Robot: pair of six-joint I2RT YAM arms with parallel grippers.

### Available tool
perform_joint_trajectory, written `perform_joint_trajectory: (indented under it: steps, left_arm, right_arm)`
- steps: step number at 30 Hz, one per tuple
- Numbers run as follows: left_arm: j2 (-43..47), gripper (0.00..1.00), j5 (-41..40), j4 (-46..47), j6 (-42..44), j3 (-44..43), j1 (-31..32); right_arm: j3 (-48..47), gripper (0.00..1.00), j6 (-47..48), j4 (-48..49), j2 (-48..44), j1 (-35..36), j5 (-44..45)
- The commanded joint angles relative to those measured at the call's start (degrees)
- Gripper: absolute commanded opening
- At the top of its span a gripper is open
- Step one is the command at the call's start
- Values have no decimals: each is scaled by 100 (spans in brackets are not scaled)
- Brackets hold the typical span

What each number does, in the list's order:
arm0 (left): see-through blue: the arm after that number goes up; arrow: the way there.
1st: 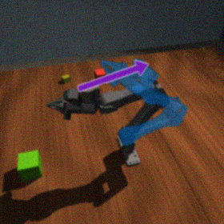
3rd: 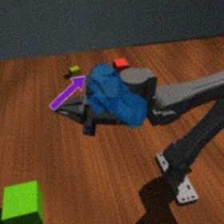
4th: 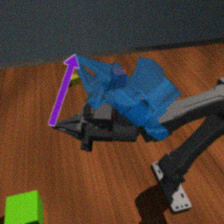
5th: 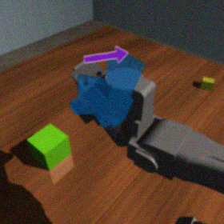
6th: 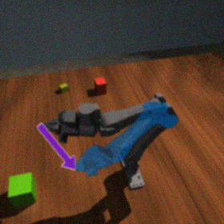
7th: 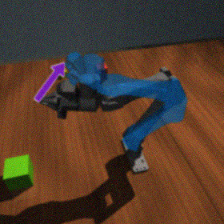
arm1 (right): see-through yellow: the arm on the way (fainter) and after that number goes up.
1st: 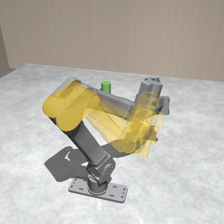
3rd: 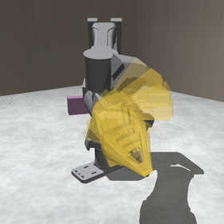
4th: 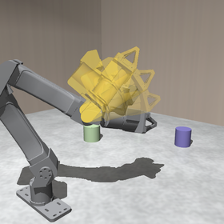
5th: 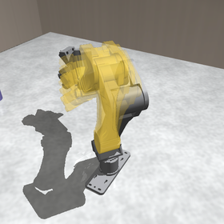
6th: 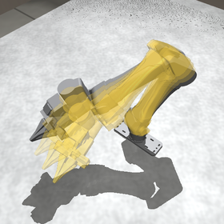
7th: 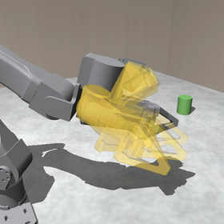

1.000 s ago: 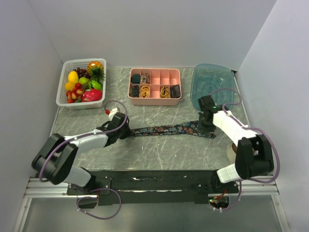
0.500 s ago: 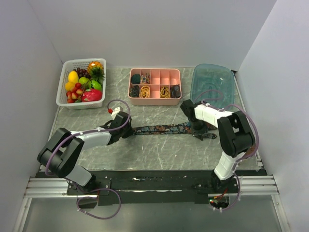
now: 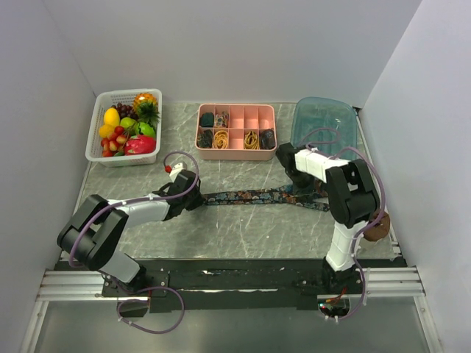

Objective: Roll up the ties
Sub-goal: Flatten out the tie at the center of the board.

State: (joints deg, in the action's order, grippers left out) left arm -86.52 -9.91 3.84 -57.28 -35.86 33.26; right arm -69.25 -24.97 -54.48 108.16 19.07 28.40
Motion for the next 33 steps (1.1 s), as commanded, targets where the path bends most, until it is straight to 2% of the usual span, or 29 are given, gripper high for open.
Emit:
perform_joint_trajectory:
  steps: [1, 3, 5, 6, 7, 8, 10, 11, 12, 20, 27, 33]
  left_arm:
    - [-207, 1, -125, -366, 59, 131, 23]
    - [-190, 1, -160, -366, 59, 158, 23]
    - [-164, 1, -204, -366, 50, 193, 6]
    - [-146, 1, -222, -366, 41, 202, 6]
    - [-137, 1, -230, -505, 41, 211, -21]
    - [-120, 1, -196, -515, 50, 228, -73]
    - [-76, 1, -160, -507, 76, 289, -143]
    - [-15, 1, -151, -533, 85, 307, -213]
    - [21, 1, -160, -611, 85, 360, -249]
    - [706, 1, -81, -735, 199, 738, -706]
    - [821, 1, -134, -867, 261, 712, -698]
    - [804, 1, -107, -841, 278, 694, -698]
  right_arm:
    - [-28, 0, 62, 191, -618, -201, -71]
    - [296, 2, 237, 577, -944, -438, -641]
    - [569, 20, 352, 1033, -1480, -849, -1350]
    - [806, 23, 440, 1149, -1665, -974, -1546]
    - [913, 38, 467, 1254, -1962, -1088, -1731]
    - [992, 40, 484, 1360, -2096, -1220, -1829]
    - [1133, 52, 493, 1379, -2351, -1292, -1900]
    - [1151, 53, 485, 1370, -2404, -1344, -1900]
    - [1177, 59, 484, 1361, -2440, -1371, -1900]
    - [1151, 60, 476, 1273, -1975, -1538, -2224]
    - [1274, 60, 484, 1405, -1579, -1529, -2541]
    - [1283, 59, 493, 1396, -1359, -1512, -2383]
